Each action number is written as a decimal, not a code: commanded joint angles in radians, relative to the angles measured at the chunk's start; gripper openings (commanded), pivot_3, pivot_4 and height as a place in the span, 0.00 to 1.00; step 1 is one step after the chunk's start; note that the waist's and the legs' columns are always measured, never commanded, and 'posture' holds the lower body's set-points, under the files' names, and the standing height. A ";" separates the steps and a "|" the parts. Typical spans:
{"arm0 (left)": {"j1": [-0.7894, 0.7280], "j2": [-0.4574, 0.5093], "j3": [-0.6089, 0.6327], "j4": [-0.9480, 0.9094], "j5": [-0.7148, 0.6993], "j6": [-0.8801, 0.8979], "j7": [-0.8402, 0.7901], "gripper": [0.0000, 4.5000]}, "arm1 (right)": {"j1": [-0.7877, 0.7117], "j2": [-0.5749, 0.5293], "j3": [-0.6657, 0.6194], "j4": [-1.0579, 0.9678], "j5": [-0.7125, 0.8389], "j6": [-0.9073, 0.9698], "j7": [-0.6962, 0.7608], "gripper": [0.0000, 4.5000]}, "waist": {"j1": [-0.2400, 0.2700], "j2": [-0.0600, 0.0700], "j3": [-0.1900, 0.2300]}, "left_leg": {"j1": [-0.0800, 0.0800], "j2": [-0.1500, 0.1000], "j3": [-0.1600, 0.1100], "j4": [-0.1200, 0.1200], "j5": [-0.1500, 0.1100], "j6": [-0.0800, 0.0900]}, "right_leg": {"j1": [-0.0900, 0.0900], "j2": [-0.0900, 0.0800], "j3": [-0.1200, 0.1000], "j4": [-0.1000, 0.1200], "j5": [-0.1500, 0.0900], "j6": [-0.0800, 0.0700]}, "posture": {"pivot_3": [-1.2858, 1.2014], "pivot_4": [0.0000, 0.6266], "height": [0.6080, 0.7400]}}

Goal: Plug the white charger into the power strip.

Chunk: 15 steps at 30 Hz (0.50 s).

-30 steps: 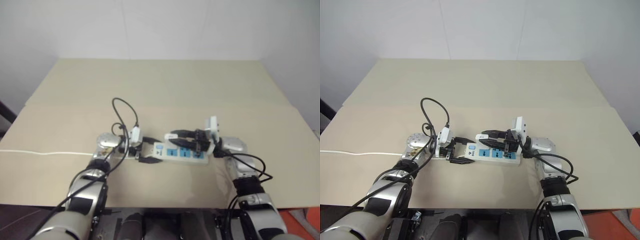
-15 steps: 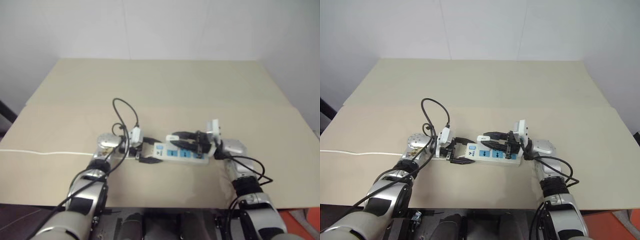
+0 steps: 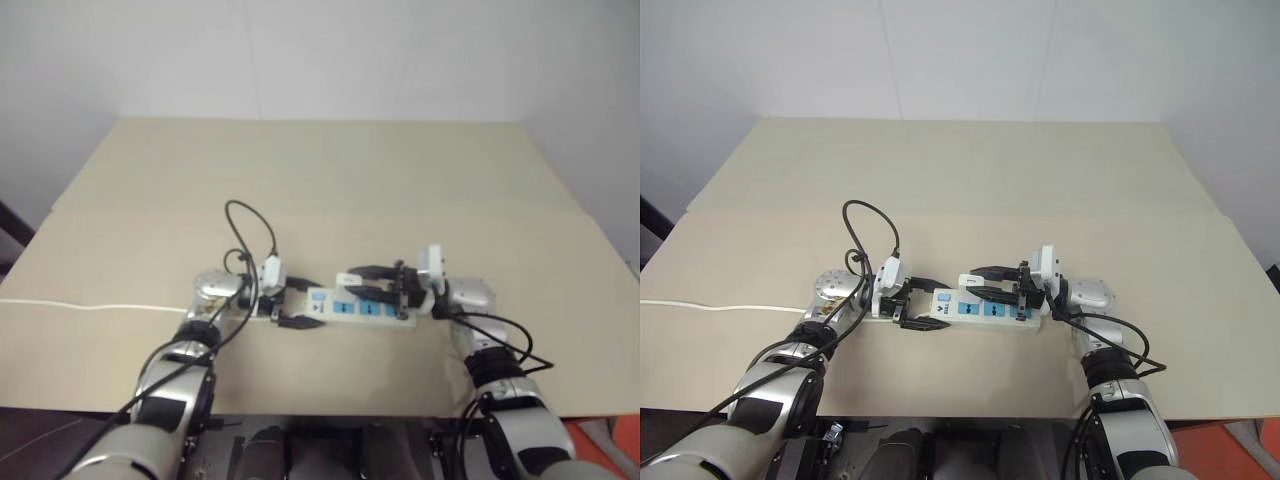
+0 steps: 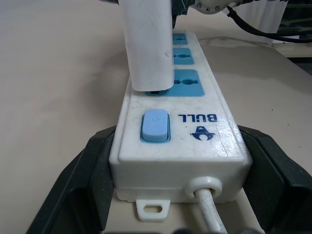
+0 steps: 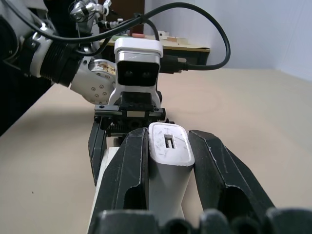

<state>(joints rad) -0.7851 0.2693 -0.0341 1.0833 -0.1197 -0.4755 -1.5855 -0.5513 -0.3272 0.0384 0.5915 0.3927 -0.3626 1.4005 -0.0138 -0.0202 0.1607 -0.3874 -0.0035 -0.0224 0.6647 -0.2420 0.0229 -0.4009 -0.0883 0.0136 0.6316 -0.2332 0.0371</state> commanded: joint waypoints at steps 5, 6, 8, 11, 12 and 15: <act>-0.009 0.022 0.003 -0.048 -0.018 -0.004 -0.018 0.73 | 0.037 -0.038 0.055 0.071 -0.112 -0.051 -0.018 0.24 | -0.001 0.000 0.000 | 0.001 0.000 0.000 0.000 0.000 0.000 | 0.001 0.000 0.000 0.000 0.000 0.000 | 0.52 0.24 1.00; -0.009 0.022 0.003 -0.048 -0.018 -0.004 -0.017 0.73 | 0.035 -0.039 0.062 0.075 -0.119 -0.050 -0.023 0.24 | -0.001 0.000 0.000 | 0.002 0.000 0.000 0.000 0.000 0.000 | 0.002 0.000 0.000 0.000 0.000 0.000 | 0.52 0.24 1.00; -0.009 0.023 0.002 -0.049 -0.019 -0.005 -0.016 0.73 | 0.019 -0.035 0.074 0.084 -0.125 -0.011 -0.045 0.24 | -0.001 0.000 0.000 | 0.004 0.000 0.000 0.000 0.000 0.000 | 0.004 0.000 0.000 -0.001 0.000 0.000 | 0.52 0.24 1.00; -0.007 0.024 0.001 -0.052 -0.020 -0.004 -0.015 0.73 | 0.011 -0.038 0.085 0.096 -0.127 -0.003 -0.052 0.24 | -0.005 0.000 0.000 | 0.008 0.001 -0.001 0.000 0.000 0.000 | 0.007 0.001 0.000 -0.002 0.000 0.000 | 0.52 0.24 1.00; -0.005 0.024 0.001 -0.054 -0.020 -0.004 -0.014 0.73 | 0.012 -0.040 0.087 0.097 -0.126 0.000 -0.050 0.24 | -0.005 0.000 0.000 | 0.008 0.001 -0.001 0.000 0.000 0.000 | 0.008 0.001 0.000 -0.002 0.000 0.000 | 0.52 0.24 1.00; -0.001 0.025 0.001 -0.056 -0.021 -0.003 -0.013 0.73 | 0.015 -0.042 0.091 0.096 -0.121 0.007 -0.047 0.24 | -0.005 0.000 0.000 | 0.011 0.001 -0.001 -0.001 0.000 0.000 | 0.010 0.001 0.000 -0.002 0.000 0.000 | 0.52 0.24 1.00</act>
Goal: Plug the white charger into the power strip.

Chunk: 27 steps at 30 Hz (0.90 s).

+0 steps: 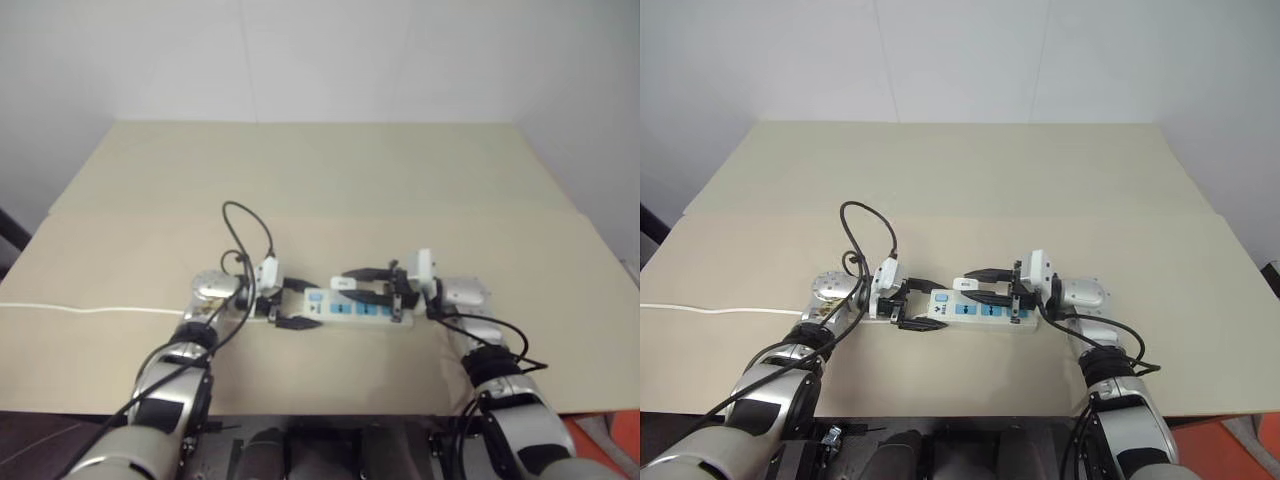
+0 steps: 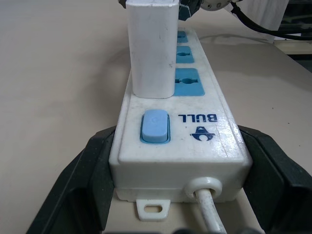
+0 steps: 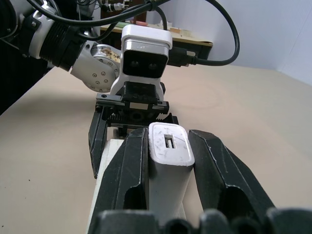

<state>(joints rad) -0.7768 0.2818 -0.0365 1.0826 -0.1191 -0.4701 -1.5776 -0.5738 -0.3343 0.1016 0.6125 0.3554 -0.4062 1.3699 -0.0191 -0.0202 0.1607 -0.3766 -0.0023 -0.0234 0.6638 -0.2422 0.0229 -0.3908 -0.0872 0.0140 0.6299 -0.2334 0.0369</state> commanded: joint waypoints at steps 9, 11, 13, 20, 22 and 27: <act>-0.006 0.014 0.003 -0.056 -0.021 -0.012 -0.016 0.73 | 0.050 -0.039 0.025 0.073 -0.113 0.033 -0.103 0.46 | 0.000 0.000 0.000 | 0.004 0.000 0.000 -0.001 0.000 0.000 | 0.002 0.000 0.001 0.000 0.000 0.000 | 0.52 0.24 1.00; -0.006 0.014 0.001 -0.056 -0.021 -0.011 -0.015 0.73 | 0.052 -0.037 0.019 0.073 -0.112 0.023 -0.111 0.60 | 0.000 -0.001 -0.001 | 0.004 0.000 0.000 -0.001 0.000 0.000 | 0.003 0.000 0.001 0.000 0.000 0.000 | 0.52 0.24 1.00; -0.006 0.013 -0.001 -0.052 -0.019 -0.014 -0.011 0.73 | 0.057 -0.037 0.010 0.058 -0.105 0.009 -0.109 0.76 | 0.001 -0.001 -0.001 | 0.004 0.000 0.000 -0.001 0.000 0.000 | 0.003 0.000 0.001 0.000 0.000 0.000 | 0.52 0.24 1.00; -0.006 0.009 0.001 -0.036 -0.017 0.005 -0.005 0.94 | 0.078 -0.071 0.002 0.013 -0.097 0.006 -0.099 1.00 | 0.001 -0.001 -0.001 | 0.004 0.000 0.000 -0.001 0.000 0.000 | 0.003 0.000 0.001 -0.001 0.000 0.000 | 0.52 0.24 1.00; -0.004 0.012 0.002 -0.039 -0.020 0.021 -0.010 0.99 | 0.084 -0.082 0.001 0.001 -0.095 0.015 -0.098 1.00 | 0.004 -0.001 -0.001 | 0.004 0.000 0.000 -0.001 0.000 0.000 | 0.003 0.000 0.001 -0.001 0.000 0.000 | 0.52 0.24 1.00; 0.032 0.014 0.062 -0.132 -0.083 0.021 0.057 0.99 | 0.112 -0.120 -0.007 -0.059 -0.082 0.043 -0.095 1.00 | 0.007 -0.001 -0.001 | 0.004 0.000 -0.001 -0.001 0.000 0.000 | 0.004 0.000 0.001 -0.001 0.000 0.000 | 0.52 0.24 1.00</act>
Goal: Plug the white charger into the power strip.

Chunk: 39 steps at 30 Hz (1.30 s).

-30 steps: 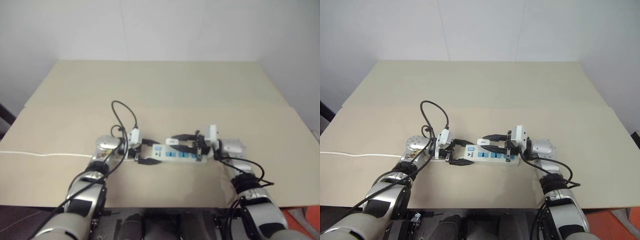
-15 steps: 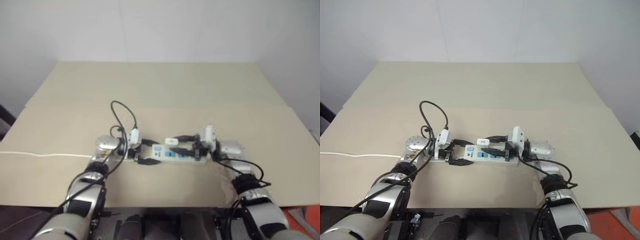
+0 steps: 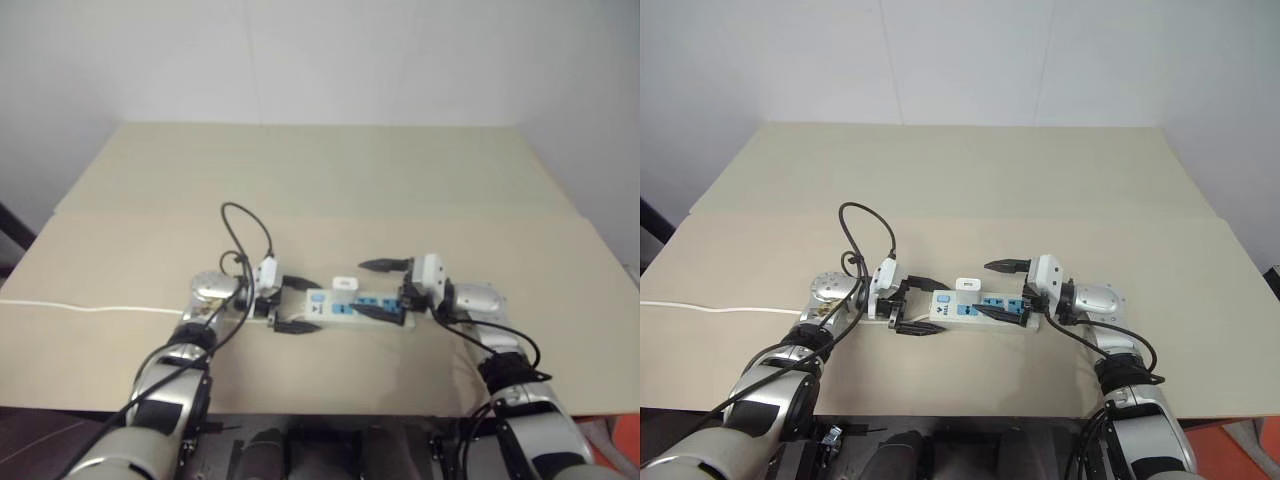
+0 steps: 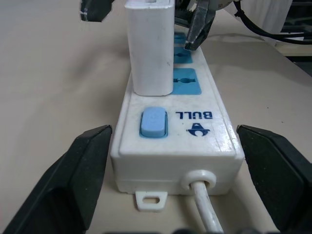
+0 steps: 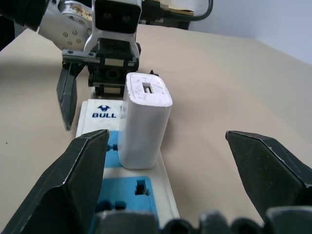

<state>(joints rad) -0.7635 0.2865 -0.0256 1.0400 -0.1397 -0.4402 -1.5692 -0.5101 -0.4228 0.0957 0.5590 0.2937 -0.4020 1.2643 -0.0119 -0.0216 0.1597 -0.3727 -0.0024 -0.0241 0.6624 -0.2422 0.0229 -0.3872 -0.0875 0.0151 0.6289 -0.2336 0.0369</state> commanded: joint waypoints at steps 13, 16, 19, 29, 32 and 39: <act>0.375 0.345 0.164 -0.830 -0.380 0.571 0.023 0.99 | 0.249 -0.296 -0.178 -0.380 0.137 0.240 0.057 1.00 | -0.003 0.003 0.002 | -0.002 0.001 -0.001 -0.002 0.000 0.000 | -0.003 -0.002 0.001 -0.001 -0.001 0.000 | 0.52 0.24 1.00; 0.420 0.421 0.166 -0.814 -0.341 0.531 0.017 0.99 | 0.295 -0.439 -0.244 -0.441 0.172 0.378 0.077 1.00 | -0.001 0.004 0.003 | 0.000 0.001 0.000 -0.002 0.000 0.000 | -0.002 -0.002 0.001 -0.002 -0.001 -0.001 | 0.52 0.24 1.00; 0.449 0.467 0.168 -0.757 -0.303 0.459 -0.002 0.99 | 0.326 -0.553 -0.300 -0.490 0.198 0.532 0.057 1.00 | 0.001 0.004 0.003 | -0.001 0.002 0.000 -0.003 0.000 0.000 | -0.002 -0.003 0.001 -0.002 -0.002 -0.002 | 0.52 0.24 1.00; 0.468 0.472 0.176 -0.769 -0.321 0.449 0.024 0.99 | 0.468 -0.639 -0.415 -0.654 0.184 0.681 -0.035 1.00 | 0.002 0.003 0.003 | -0.003 0.002 0.000 -0.003 0.000 0.000 | -0.003 -0.003 0.000 -0.003 -0.002 -0.002 | 0.52 0.24 1.00; 0.464 0.472 0.176 -0.746 -0.314 0.426 0.031 0.99 | 0.493 -0.619 -0.436 -0.714 0.209 0.719 -0.071 1.00 | 0.000 0.003 0.003 | -0.003 0.002 0.000 -0.003 0.000 0.000 | -0.003 -0.003 0.000 -0.003 -0.002 -0.002 | 0.52 0.24 1.00; 0.457 0.466 0.154 -0.753 -0.319 0.429 0.013 0.99 | 0.541 -0.598 -0.481 -0.758 0.196 0.691 -0.075 1.00 | 0.003 0.003 0.003 | -0.004 0.002 0.000 -0.003 0.000 0.000 | -0.003 -0.003 0.000 -0.004 -0.002 -0.001 | 0.52 0.24 1.00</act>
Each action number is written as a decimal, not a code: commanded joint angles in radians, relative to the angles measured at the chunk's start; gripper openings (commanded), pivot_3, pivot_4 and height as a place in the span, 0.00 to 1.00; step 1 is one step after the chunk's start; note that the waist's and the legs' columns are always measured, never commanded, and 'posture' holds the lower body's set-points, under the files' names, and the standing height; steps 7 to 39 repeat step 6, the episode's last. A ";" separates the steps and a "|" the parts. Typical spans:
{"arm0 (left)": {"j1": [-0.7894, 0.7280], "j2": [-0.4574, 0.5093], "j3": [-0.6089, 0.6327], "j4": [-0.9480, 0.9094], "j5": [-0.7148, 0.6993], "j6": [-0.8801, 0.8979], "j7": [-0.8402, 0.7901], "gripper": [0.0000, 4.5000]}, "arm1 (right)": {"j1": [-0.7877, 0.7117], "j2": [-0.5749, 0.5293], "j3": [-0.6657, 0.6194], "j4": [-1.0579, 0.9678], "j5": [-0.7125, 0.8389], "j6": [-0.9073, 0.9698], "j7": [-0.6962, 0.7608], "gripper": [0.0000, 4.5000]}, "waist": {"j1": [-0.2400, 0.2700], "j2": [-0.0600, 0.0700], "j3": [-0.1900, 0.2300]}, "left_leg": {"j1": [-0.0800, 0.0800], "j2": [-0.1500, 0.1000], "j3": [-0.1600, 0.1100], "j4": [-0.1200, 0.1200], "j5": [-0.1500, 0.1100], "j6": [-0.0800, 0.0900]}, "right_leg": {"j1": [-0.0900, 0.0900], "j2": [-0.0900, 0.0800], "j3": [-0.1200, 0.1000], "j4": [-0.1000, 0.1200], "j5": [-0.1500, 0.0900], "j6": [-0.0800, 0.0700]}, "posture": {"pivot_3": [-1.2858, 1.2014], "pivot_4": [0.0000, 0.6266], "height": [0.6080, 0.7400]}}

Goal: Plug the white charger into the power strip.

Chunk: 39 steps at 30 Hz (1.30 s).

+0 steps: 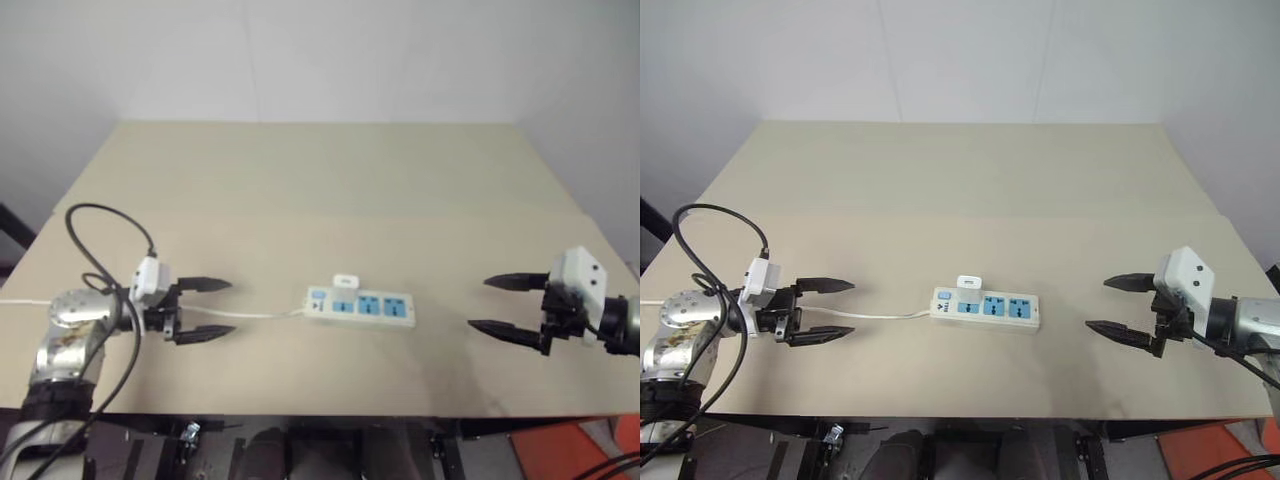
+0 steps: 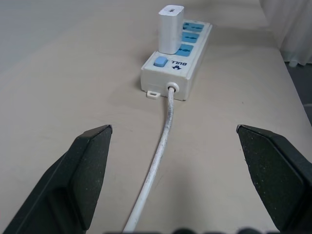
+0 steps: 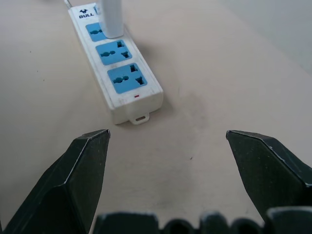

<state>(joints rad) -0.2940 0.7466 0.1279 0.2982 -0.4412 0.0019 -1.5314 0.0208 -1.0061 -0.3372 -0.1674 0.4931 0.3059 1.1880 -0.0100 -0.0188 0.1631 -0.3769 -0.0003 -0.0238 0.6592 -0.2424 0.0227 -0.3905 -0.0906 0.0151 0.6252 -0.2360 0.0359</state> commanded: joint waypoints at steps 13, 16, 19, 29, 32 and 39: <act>-0.028 0.010 0.007 0.032 -0.006 -0.027 -0.038 0.99 | 0.027 -0.019 -0.065 -0.038 -0.018 -0.028 0.005 1.00 | 0.001 0.000 0.000 | 0.000 0.000 0.000 0.000 0.000 0.000 | 0.000 0.000 0.000 0.000 0.000 0.000 | 0.52 0.24 1.00; -0.028 0.010 0.007 0.032 -0.006 -0.027 -0.038 0.99 | 0.027 -0.019 -0.065 -0.038 -0.018 -0.028 0.005 1.00 | 0.001 0.000 0.000 | 0.000 0.000 0.000 0.000 0.000 0.000 | 0.000 0.000 0.000 0.000 0.000 0.000 | 0.52 0.24 1.00; -0.028 0.010 0.007 0.032 -0.006 -0.027 -0.038 0.99 | 0.027 -0.019 -0.065 -0.038 -0.018 -0.028 0.005 1.00 | 0.001 0.000 0.000 | 0.000 0.000 0.000 0.000 0.000 0.000 | 0.000 0.000 0.000 0.000 0.000 0.000 | 0.52 0.24 1.00; -0.028 0.010 0.007 0.032 -0.006 -0.027 -0.038 0.99 | 0.027 -0.019 -0.065 -0.038 -0.018 -0.028 0.005 1.00 | 0.001 0.000 0.000 | 0.000 0.000 0.000 0.000 0.000 0.000 | 0.000 0.000 0.000 0.000 0.000 0.000 | 0.52 0.24 1.00; -0.028 0.010 0.007 0.032 -0.006 -0.027 -0.038 0.99 | 0.027 -0.019 -0.065 -0.038 -0.018 -0.028 0.005 1.00 | 0.001 0.000 0.000 | 0.000 0.000 0.000 0.000 0.000 0.000 | 0.000 0.000 0.000 0.000 0.000 0.000 | 0.52 0.24 1.00; -0.028 0.010 0.007 0.032 -0.006 -0.027 -0.038 0.99 | 0.027 -0.019 -0.065 -0.038 -0.018 -0.028 0.005 1.00 | 0.001 0.000 0.000 | 0.000 0.000 0.000 0.000 0.000 0.000 | 0.000 0.000 0.000 0.000 0.000 0.000 | 0.52 0.24 1.00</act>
